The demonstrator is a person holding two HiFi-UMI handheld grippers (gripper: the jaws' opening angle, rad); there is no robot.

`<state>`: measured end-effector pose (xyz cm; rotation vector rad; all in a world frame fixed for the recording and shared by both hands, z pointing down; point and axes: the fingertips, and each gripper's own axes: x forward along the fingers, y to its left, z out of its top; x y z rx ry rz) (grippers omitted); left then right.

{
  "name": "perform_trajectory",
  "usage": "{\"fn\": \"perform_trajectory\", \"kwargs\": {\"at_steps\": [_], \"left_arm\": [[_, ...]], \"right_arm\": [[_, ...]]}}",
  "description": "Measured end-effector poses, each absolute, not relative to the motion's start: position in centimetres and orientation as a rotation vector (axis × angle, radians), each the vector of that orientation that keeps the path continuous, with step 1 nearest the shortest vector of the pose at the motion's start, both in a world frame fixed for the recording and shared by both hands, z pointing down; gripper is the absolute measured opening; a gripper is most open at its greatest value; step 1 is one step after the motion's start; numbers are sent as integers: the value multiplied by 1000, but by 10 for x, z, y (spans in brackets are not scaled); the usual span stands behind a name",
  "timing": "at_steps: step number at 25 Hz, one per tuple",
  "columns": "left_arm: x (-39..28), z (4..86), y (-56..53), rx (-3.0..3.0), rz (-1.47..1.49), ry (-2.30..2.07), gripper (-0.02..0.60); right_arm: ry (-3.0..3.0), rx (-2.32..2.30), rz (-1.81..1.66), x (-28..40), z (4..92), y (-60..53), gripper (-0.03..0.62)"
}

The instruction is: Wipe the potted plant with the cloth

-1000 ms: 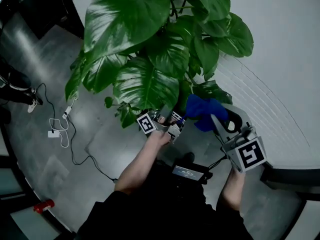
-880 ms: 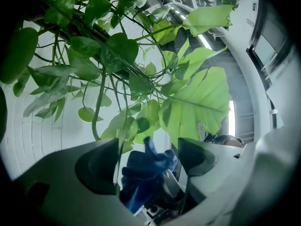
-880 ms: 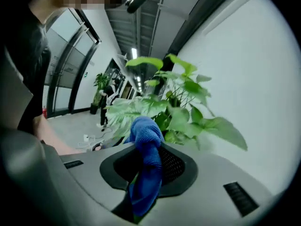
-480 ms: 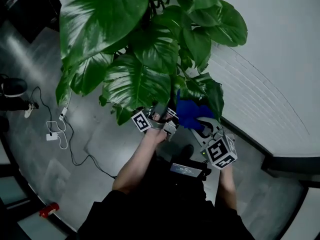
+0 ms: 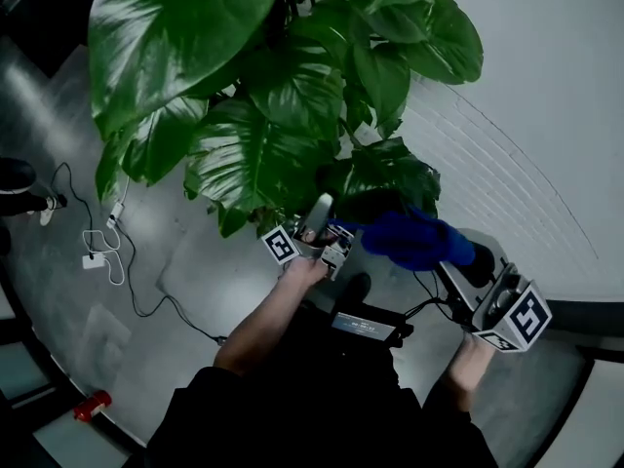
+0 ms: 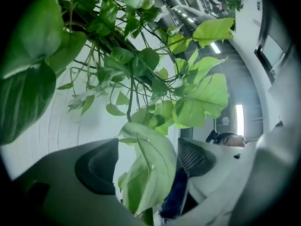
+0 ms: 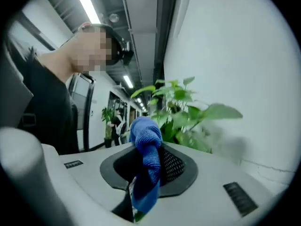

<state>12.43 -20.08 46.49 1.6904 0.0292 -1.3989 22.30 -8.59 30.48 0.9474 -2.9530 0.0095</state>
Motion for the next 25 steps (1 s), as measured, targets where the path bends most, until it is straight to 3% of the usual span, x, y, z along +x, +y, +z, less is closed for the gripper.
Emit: {"fn": "perform_trajectory", "kwargs": {"at_steps": [4,10,25], "left_arm": [[123,446,-193,1660,-1488,116,402],[117,422,-188,1669,-1541,165,402],[107,419,-187,1623,-1540,177,402]], "right_arm": [[-2818,1242,-252,224,256,-144,92],[-2425,1113,-249,189,353,-219,94],[-2474,860,-28,174,460,-109,94]]}}
